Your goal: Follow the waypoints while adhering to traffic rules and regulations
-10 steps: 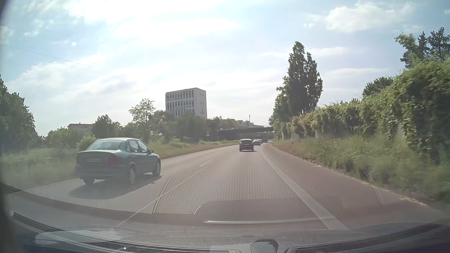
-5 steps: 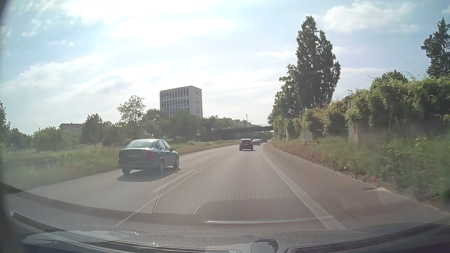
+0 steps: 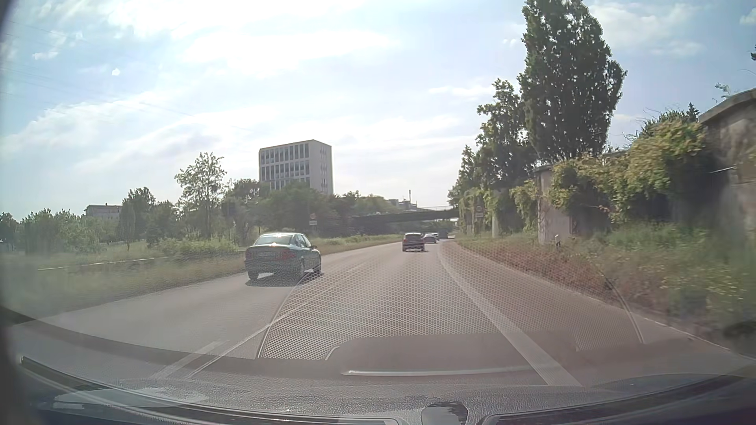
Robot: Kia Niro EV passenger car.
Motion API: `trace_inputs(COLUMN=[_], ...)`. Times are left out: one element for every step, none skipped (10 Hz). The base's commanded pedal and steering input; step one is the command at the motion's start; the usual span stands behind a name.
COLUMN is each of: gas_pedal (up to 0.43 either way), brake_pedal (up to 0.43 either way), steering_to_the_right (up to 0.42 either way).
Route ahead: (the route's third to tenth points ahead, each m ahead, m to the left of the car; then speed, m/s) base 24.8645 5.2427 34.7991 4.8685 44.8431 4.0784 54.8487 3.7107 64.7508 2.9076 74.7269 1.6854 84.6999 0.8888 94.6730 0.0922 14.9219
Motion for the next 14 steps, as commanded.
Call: trace_inputs(gas_pedal=[0.079,0.079,0.079,0.079,0.079,0.079,0.079,0.079,0.079,0.087,0.098,0.11,0.11,0.11], brake_pedal=[0.0,0.0,0.0,0.0,0.0,0.0,0.0,0.0,0.0,0.0,0.0,0.0,0.0,0.0], steering_to_the_right=[0.004,0.004,0.004,0.004,0.004,0.004,0.004,0.004,0.004,0.004,0.004,0.004,0.004,0.004])
